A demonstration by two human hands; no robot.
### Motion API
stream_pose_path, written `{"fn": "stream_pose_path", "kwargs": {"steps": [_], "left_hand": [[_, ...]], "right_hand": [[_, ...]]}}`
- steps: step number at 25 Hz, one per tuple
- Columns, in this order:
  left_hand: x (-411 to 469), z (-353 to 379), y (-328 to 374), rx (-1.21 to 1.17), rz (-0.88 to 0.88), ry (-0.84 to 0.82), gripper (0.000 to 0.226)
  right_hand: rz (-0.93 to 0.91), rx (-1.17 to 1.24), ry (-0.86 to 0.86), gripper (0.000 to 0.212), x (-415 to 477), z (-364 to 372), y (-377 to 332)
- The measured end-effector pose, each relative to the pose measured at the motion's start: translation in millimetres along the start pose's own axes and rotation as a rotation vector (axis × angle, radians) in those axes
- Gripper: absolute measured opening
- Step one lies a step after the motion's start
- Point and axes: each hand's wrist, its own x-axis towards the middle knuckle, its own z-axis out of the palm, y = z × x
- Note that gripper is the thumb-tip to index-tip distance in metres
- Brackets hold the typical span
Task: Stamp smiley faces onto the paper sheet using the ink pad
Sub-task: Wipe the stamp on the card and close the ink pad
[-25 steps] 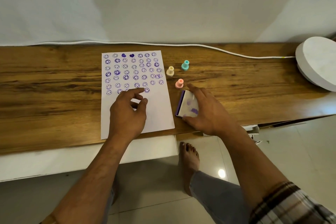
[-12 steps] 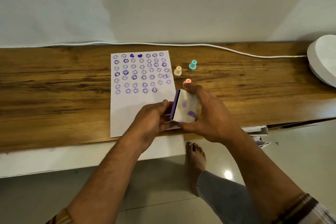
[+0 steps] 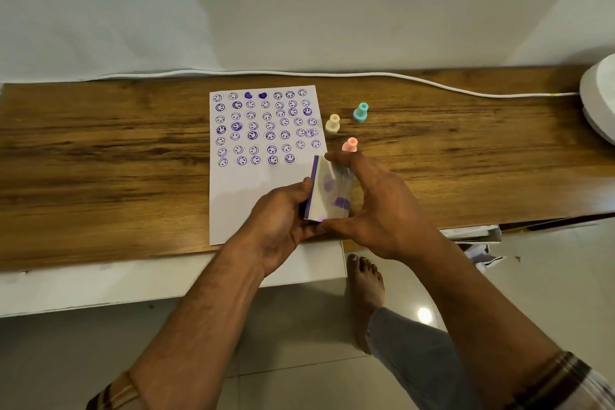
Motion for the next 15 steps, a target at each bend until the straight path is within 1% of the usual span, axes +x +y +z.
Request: {"fn": "stream_pose_path", "kwargs": {"steps": [2,4,6,7,8,10,11,12,13,15], "left_hand": [[1,1,0,0.045,0.012,-0.002,0.032],[4,0,-1,0.182,0.061,-0.015,0.028],[5,-2,-1,0.347,0.119,-0.02,0.024],[5,-3,-1,0.432,0.143,-0.003,0.024],[5,-6,-1,0.534,0.167,0.023,0.024],[6,-13,1,0.758,0.209,0.062,0.029],[7,-15,2,0.829,0.228,0.061,0.033],[8,-16,2,0.85,0.246,0.055,0.036],[8,-17,2,0.831,0.265,0.055,0.037],[9,-17,3,0.709,0.287,0.072,0.036]], "right_hand": [[-0.011,-0.008,0.013,0.092,0,0,-1],[-0.017,-0.002,0.007,0.101,2,0,-1],[0.037,0.086,-0.04,0.108,3,-4,-3],[0.09,0.185,-0.067,0.103,3,-8,-5],[0.143,0.299,-0.078,0.092,3,-12,-3],[0.257,0.484,-0.057,0.055,3,-18,6],[0.32,0.538,-0.049,0.036,3,-20,10],[0.379,0.569,-0.049,0.022,2,-20,13],[0.432,0.591,-0.05,0.015,2,-18,15],[0.534,0.652,-0.007,0.011,3,-14,15]]}}
